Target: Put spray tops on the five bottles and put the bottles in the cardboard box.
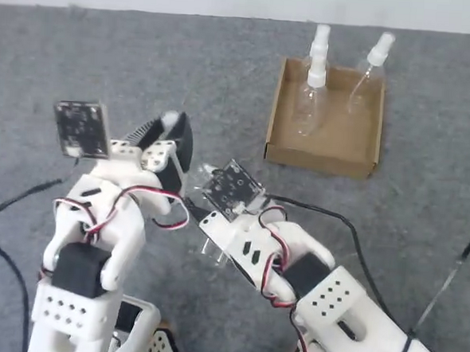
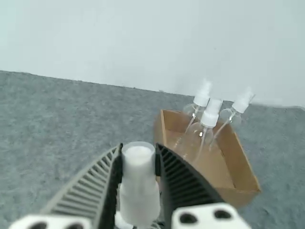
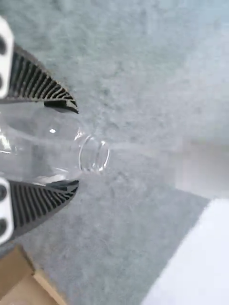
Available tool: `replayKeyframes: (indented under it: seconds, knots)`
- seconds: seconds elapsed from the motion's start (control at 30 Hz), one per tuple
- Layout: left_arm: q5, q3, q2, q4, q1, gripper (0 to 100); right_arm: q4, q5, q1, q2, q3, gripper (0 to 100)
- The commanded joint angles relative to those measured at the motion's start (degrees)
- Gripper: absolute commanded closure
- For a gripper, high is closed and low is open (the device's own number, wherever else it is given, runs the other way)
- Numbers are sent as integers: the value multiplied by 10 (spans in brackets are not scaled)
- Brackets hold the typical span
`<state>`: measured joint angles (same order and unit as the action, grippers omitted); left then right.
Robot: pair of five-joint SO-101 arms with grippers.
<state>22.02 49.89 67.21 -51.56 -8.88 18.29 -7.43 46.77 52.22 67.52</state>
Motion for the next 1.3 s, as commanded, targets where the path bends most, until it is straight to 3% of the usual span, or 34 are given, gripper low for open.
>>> replayKeyframes:
  seconds: [0.0, 0.2, 0.33, 0.53, 0.8, 1.0, 1.27]
  knots:
    - [-9, 0, 5, 11, -11, 988, -43, 4, -13, 38, 11, 992]
    - [-9, 3, -33, -1, -11, 986, -42, 7, -12, 73, 27, 992]
    - [-10, 3, -44, -10, -32, 919, -42, 7, -12, 80, 27, 992]
    - [-54, -48, -47, -48, -39, 895, -42, 4, -15, 84, 39, 992]
    - [-54, -138, -91, -77, 21, 872, -29, 4, -15, 84, 40, 992]
    - [-56, -143, -164, -34, 59, 878, -18, 4, -15, 84, 39, 992]
    - [-102, -109, -154, -84, 20, 888, -18, 7, -15, 84, 37, 992]
